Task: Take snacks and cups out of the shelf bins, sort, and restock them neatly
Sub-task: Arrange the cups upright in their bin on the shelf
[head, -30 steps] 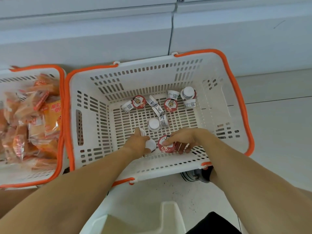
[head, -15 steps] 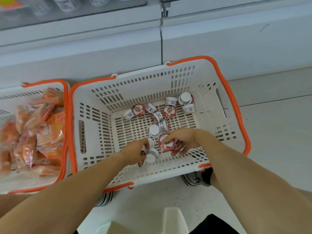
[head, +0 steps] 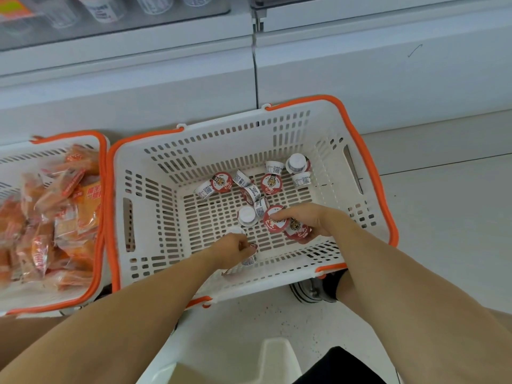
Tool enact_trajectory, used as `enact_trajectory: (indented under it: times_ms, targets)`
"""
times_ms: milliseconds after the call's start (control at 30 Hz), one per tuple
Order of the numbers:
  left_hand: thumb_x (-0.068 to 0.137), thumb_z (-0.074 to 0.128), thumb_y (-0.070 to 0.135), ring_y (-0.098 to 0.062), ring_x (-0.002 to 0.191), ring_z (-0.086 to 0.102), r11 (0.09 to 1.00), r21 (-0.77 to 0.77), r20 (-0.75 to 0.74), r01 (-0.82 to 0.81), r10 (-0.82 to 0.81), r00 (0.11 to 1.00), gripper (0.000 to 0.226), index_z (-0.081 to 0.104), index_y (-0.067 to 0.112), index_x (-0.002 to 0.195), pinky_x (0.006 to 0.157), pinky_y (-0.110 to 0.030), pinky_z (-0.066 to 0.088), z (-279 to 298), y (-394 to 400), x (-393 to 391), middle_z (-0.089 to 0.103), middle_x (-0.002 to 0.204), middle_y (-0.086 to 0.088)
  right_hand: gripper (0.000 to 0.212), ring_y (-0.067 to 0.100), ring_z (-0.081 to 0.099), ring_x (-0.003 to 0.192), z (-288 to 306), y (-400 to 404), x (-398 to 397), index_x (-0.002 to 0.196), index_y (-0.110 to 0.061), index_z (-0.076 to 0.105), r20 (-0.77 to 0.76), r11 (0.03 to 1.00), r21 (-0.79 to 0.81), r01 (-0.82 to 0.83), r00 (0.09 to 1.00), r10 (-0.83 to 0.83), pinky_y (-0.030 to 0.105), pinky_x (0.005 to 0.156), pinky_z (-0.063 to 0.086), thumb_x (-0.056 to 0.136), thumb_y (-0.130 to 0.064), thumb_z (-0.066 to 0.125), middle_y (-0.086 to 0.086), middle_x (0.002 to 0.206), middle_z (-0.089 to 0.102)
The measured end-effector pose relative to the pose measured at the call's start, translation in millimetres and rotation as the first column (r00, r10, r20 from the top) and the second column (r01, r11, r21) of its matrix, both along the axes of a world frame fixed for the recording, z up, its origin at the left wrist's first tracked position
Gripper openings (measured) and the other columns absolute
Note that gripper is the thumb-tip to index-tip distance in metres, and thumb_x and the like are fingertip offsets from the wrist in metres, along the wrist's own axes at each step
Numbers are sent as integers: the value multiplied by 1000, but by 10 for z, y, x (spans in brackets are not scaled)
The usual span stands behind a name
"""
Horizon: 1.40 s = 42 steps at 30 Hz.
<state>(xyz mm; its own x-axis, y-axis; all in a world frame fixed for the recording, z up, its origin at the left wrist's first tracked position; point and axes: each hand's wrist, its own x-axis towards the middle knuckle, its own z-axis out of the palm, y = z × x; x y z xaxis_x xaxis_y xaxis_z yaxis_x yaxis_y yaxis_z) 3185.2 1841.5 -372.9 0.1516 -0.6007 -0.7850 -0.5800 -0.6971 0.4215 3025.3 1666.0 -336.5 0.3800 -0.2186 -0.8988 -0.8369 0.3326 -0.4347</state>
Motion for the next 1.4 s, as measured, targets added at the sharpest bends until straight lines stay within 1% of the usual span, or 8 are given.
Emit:
enact_trajectory:
  times_ms: [167, 333, 500, 733, 967, 1133, 1233, 1400]
  targets:
    - [78, 85, 31, -14, 59, 51, 928, 16, 23, -372, 372, 928, 39, 55, 13, 62, 56, -21, 39, -77, 5, -57, 51, 57, 2, 46, 24, 73, 91, -33, 42, -22, 109, -16, 68, -14, 999, -48, -3, 1000, 2, 39, 80, 61, 80, -50, 79, 9, 104, 74]
    - [68, 90, 41, -24, 113, 60, 898, 164, 137, -408, 388, 911, 71, 58, 5, 121, 81, -26, 45, -44, -83, -49, 62, 110, -2, 48, 21, 71, 84, -61, 11, -24, 110, -16, 67, -14, 999, -49, 10, 1000, -11, 33, 71, 61, 78, -51, 79, 9, 104, 73]
    - [68, 90, 43, -25, 117, 57, 889, 242, 189, -389, 350, 917, 86, 48, 5, 132, 94, -31, 51, -4, -78, -53, 58, 128, -8, 55, 20, 70, 87, -123, 13, 18, 115, -15, 66, -19, 999, -30, 37, 999, -37, 29, 59, 56, 77, -53, 80, 8, 107, 72]
    - [74, 88, 25, -26, 99, 67, 803, 221, -94, -554, 583, 807, 56, 57, 19, 120, 81, -38, 58, 150, -88, 73, 68, 114, -9, 42, 24, 68, 93, -43, 1, 38, 116, -22, 62, 48, 999, 52, -3, 999, 1, 39, 71, 62, 85, -47, 76, 7, 111, 66]
    - [96, 59, 20, -31, 82, 69, 596, 317, -384, -738, 792, 475, 30, 59, 4, 121, 70, -41, 60, 795, -92, 416, 69, 111, -20, 39, 24, 67, 106, 290, 75, 376, 120, -22, 65, 197, 983, 183, -11, 980, -25, 54, 96, 54, 90, -46, 72, 7, 123, 69]
    - [101, 52, 27, -32, 79, 69, 611, 183, -412, -770, 759, 504, 31, 57, 6, 123, 71, -43, 61, 1483, -168, 795, 72, 106, -24, 73, 28, 67, 114, 792, 64, 866, 124, -23, 69, 352, 1000, -18, 12, 936, -5, 55, 100, 52, 70, -71, 77, 2, 124, 71]
    - [101, 53, 28, -31, 75, 72, 674, -8, -417, -738, 669, 615, 24, 65, 9, 112, 70, -40, 61, 2162, -243, 1111, 76, 93, -17, 59, 20, 67, 114, 1358, 65, 1178, 120, -22, 73, 479, 986, -135, 96, 877, -20, 47, 106, 48, 83, -67, 66, -1, 121, 73]
    - [94, 65, 24, -22, 64, 70, 574, -423, -437, -701, 548, 713, 14, 70, 18, 106, 57, -28, 56, 3182, -268, 1618, 76, 99, -8, 42, 27, 74, 80, 2428, 184, 1627, 95, -14, 78, 696, 920, -256, 295, 717, -36, 36, 69, 56, 100, -48, 53, 16, 88, 76]
